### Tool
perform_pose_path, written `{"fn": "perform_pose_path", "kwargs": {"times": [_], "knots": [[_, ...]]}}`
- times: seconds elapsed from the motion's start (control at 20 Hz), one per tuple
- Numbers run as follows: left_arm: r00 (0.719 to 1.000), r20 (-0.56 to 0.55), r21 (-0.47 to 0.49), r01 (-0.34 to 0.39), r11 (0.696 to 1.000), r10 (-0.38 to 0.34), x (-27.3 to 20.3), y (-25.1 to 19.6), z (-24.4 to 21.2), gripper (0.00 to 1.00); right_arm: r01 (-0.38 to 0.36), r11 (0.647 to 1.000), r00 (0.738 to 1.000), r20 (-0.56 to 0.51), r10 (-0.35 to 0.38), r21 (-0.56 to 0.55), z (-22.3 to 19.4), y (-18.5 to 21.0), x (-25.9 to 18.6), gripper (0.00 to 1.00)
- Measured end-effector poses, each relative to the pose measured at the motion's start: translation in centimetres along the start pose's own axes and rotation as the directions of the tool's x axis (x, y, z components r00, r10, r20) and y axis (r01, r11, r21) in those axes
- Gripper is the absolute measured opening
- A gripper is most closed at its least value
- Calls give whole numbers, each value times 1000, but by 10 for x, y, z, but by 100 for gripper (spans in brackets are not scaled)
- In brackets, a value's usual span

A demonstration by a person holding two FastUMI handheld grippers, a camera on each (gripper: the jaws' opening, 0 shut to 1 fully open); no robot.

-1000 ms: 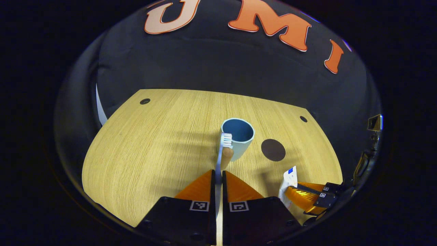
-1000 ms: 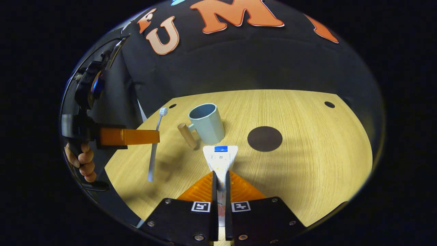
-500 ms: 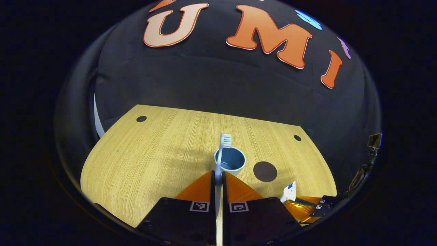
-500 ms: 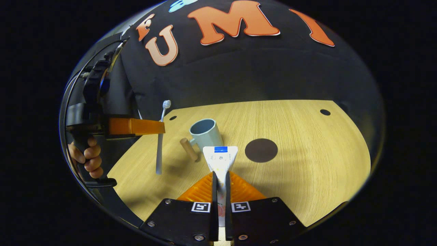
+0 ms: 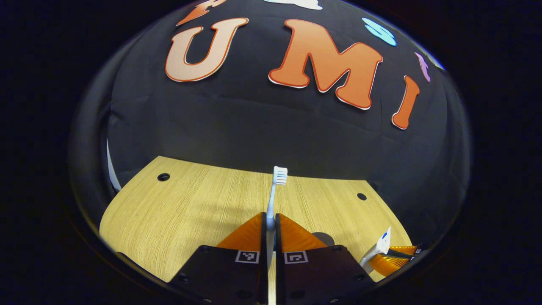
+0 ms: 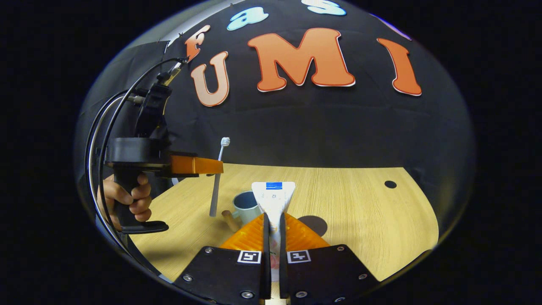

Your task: Put the toothbrush and toothpaste on the desktop into the cup, then pick up the cup and place it on the coaster on the desktop.

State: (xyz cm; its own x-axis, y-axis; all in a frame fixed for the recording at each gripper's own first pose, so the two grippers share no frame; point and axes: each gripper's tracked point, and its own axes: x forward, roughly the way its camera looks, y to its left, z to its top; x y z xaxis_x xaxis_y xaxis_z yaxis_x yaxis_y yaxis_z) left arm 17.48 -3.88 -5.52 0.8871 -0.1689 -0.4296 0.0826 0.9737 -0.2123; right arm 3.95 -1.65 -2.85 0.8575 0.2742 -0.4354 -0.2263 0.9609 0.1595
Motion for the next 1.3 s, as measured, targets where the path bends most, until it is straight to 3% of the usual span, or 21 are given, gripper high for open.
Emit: {"fn": "perform_pose_path", "kwargs": {"times": [0.4,0.85,1.3], "knots": [[998,44,24,52,998,-53,50,-16,17,7,12,1000,999,33,-12,11,18,-10,22,8],[998,-7,-5,66,998,-66,92,-8,-8,7,16,1000,999,31,-17,20,20,-19,40,8],[995,-81,27,63,998,-60,100,1,-44,8,19,1000,1000,23,-19,2,21,-12,44,8]]}}
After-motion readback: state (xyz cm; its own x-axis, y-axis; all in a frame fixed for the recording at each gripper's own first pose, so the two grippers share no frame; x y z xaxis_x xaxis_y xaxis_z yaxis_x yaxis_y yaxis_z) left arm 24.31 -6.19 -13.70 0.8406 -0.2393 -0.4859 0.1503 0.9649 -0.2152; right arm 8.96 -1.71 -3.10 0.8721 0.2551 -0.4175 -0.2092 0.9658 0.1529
